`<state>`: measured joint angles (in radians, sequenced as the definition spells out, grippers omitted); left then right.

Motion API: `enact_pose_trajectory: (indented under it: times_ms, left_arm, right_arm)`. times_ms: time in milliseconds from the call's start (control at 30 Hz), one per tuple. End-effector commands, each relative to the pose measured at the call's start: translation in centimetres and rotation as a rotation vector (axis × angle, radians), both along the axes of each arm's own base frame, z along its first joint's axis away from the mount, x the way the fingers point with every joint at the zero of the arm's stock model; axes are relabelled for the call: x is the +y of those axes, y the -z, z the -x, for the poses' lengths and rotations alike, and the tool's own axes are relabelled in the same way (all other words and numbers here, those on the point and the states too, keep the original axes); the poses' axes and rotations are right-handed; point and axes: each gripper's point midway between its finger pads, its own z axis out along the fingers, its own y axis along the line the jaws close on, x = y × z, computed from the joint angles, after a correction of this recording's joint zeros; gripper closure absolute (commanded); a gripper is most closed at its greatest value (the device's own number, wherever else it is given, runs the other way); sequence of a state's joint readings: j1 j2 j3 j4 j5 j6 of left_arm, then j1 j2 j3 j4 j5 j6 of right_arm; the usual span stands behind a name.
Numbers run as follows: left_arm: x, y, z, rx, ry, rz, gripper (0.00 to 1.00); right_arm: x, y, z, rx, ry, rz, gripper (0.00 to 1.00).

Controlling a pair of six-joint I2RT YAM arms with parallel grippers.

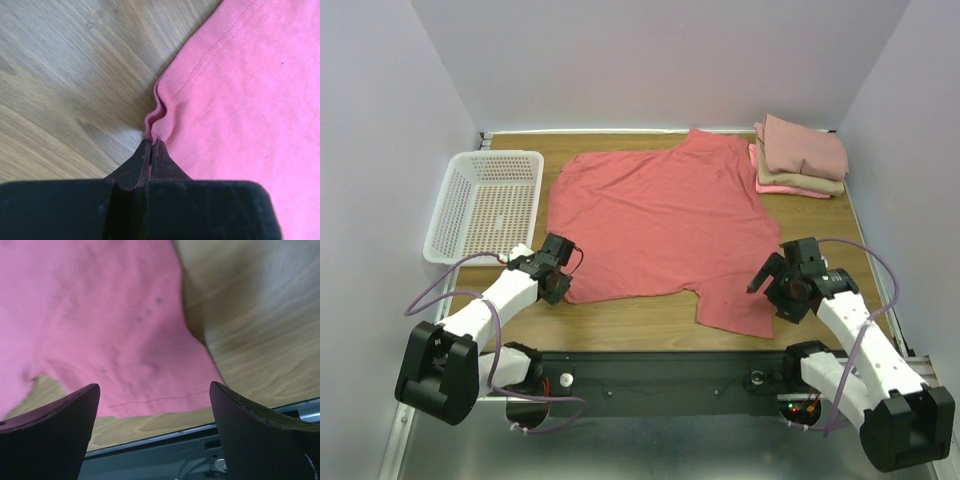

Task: Fold and stack the t-shirts
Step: Flatten the tshirt out

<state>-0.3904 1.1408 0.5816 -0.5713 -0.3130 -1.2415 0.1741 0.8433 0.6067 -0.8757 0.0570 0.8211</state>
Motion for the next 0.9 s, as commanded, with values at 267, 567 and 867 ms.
enact_pose_trajectory:
  times_ms: [267, 567, 867]
  left_arm:
    - [0.4, 0.4, 0.0, 0.017, -0.009, -0.020, 1.00]
    - [0.4, 0.1, 0.1, 0.015, 0.002, -0.020, 1.00]
    - [0.6, -0.4, 0.8, 0.020, -0.008, -0.013, 1.00]
  right_arm:
    - [1.6, 5.7, 3.6, 0.244, -0.069, 0.060, 0.05]
    - [1.9, 7.1, 2.8, 0.204, -0.061, 0.051, 0.57]
    - [1.5, 2.6, 2.8, 0.111, -0.034, 0.038, 0.99]
